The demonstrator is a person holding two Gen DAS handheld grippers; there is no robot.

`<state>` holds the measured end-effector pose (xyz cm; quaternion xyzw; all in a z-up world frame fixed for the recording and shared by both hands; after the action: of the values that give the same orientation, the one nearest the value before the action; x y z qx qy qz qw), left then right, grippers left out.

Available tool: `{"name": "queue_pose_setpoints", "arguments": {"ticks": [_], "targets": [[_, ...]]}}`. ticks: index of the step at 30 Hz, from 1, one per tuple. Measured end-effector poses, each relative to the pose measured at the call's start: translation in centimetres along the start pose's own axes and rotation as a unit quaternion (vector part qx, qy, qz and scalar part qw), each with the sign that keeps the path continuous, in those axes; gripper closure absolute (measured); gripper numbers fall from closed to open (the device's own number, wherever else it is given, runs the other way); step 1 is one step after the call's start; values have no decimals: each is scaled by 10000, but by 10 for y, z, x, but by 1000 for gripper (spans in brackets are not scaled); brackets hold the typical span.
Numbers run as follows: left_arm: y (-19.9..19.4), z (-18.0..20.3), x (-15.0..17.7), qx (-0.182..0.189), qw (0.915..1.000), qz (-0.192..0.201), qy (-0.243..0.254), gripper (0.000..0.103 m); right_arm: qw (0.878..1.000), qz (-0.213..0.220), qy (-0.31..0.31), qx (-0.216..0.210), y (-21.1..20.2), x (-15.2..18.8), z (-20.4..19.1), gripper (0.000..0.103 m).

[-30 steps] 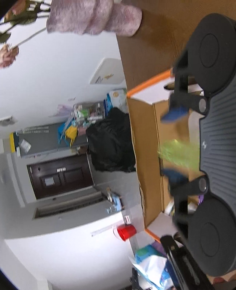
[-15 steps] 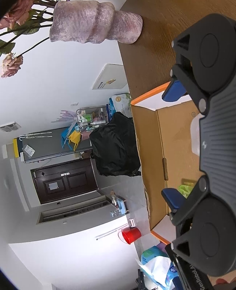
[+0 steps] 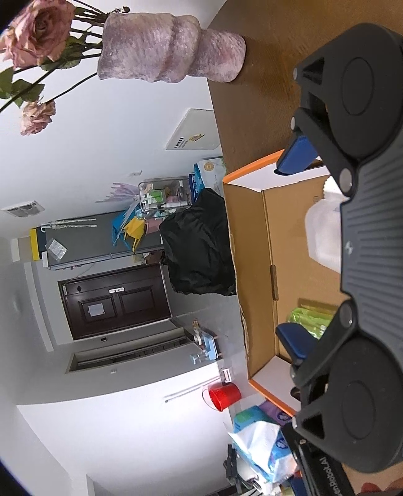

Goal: Organize rigid objects
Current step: 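Withdraw both open tools up from the box, then grasp the red lint brush with the left tool while the right tool moves toward the blue cap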

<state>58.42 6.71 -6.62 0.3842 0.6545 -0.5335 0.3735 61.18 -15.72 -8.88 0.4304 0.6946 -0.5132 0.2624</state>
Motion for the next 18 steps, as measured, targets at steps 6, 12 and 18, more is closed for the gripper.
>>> {"name": "queue_pose_setpoints", "arguments": {"ticks": [6,12,18], "targets": [[-21,-6,9,48,10000,-56,-62,0,9999,-4,-108,-40,-23,11,1,0],[-41,-12,20,234,9996,-133,-125,0,9995,-33,-302,-105,-48,23,0,0],[-64,-18,32,275,9994,-156,-161,0,9989,-33,-439,-135,-75,39,2,0]]}}
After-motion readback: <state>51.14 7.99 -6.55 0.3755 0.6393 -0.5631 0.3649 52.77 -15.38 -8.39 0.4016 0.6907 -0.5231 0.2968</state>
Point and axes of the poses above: each gripper's, at about its wrist camera, not at the fingertips, and y roughly the way its jaws point, z to its right, x to its underside, the point moved 3 cm from there along y, roughly the way its jaws point, and after that the axes turned 9 degrees about y, right-handed, at the moved point
